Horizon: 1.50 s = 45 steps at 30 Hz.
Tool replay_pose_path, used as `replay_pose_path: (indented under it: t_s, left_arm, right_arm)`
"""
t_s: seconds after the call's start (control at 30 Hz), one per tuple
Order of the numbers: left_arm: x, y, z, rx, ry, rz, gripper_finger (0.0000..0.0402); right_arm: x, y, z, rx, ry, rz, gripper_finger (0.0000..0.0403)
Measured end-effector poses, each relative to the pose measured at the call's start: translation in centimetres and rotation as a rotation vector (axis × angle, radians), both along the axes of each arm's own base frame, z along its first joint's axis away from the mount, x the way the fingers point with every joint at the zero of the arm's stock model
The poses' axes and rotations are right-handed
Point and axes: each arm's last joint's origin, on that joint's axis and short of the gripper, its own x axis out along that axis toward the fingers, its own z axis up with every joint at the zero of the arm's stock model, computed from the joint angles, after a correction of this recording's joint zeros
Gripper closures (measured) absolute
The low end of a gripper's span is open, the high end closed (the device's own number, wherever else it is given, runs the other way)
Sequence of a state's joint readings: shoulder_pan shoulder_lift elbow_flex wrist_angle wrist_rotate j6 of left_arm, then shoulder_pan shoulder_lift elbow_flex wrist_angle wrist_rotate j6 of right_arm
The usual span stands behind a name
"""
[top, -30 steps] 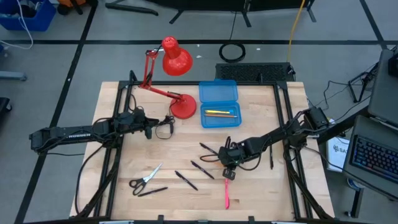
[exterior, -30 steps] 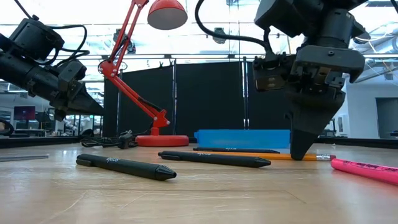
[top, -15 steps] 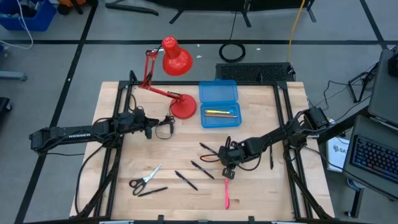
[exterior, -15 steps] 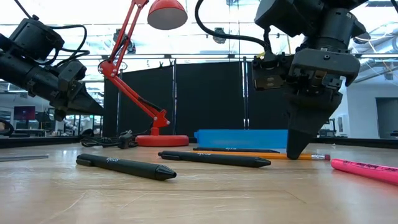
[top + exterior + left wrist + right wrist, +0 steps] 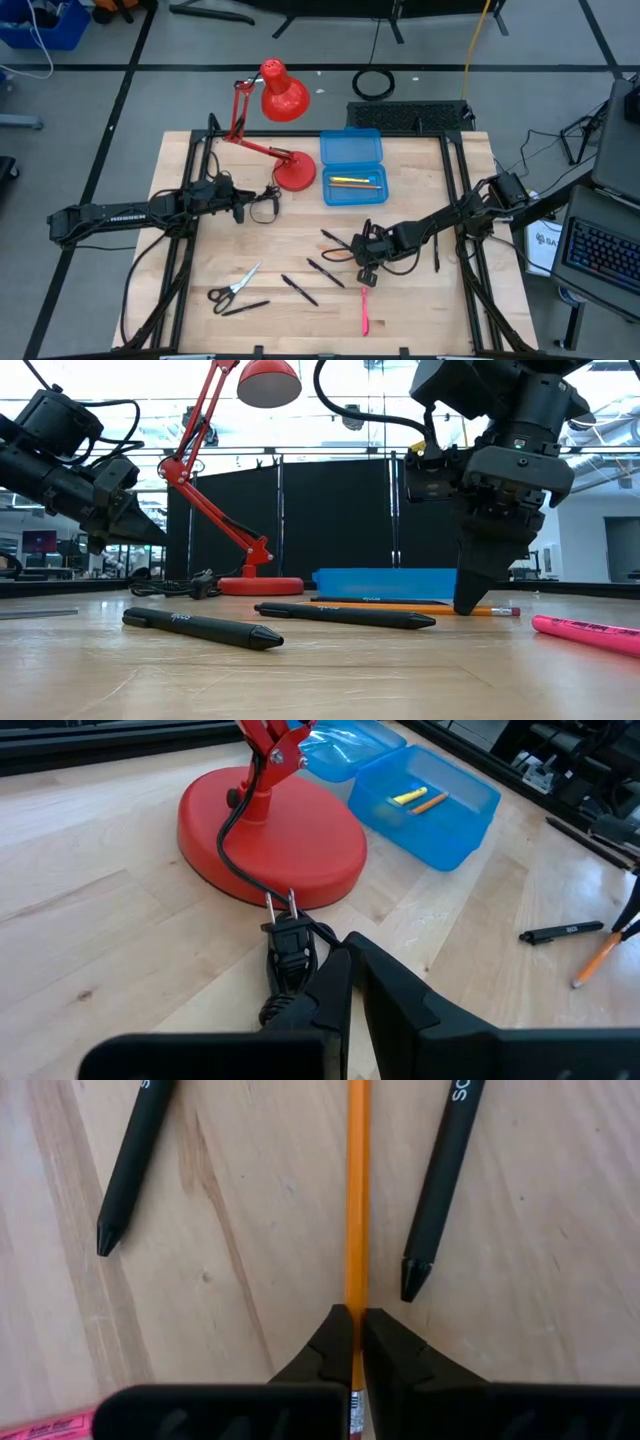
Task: Pick & place school supplies into a supply box
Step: Put the orange pencil into the blue supply box
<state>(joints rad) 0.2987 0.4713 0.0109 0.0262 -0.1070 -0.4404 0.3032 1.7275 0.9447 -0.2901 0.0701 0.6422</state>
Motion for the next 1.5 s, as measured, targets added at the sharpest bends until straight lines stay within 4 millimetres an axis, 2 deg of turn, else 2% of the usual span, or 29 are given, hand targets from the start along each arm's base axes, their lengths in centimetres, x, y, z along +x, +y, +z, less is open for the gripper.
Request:
replay_pose_path:
  t_s: [0.3,0.57,0.87,1.33,1.5]
  left_arm:
    - [0.0,0.0,0.0,0.0,0.0,0.0,0.0371]
    - [0.0,0.0,0.0,0.004,0.002,-0.002,0.0371]
    - [0.0,0.0,0.0,0.004,0.001,-0.003,0.0371]
    - [0.0,0.0,0.0,0.009,0.004,-0.005,0.0371]
    - [0.0,0.0,0.0,0.009,0.004,-0.005,0.0371]
  right_arm:
    - [0.0,-0.1,0.5,-0.019,-0.019,0.027,0.0402]
    - [-0.6,-0.5,3.0,-0.08,-0.104,0.013,0.0402]
    - [-1.9,-1.5,5.3,-0.269,-0.139,-0.039,0.0402]
    - [-1.6,-5.9,5.7,-0.547,-0.077,-0.025,0.0402]
    - [-1.4,-7.5,5.7,-0.585,-0.053,-0.014,0.0402]
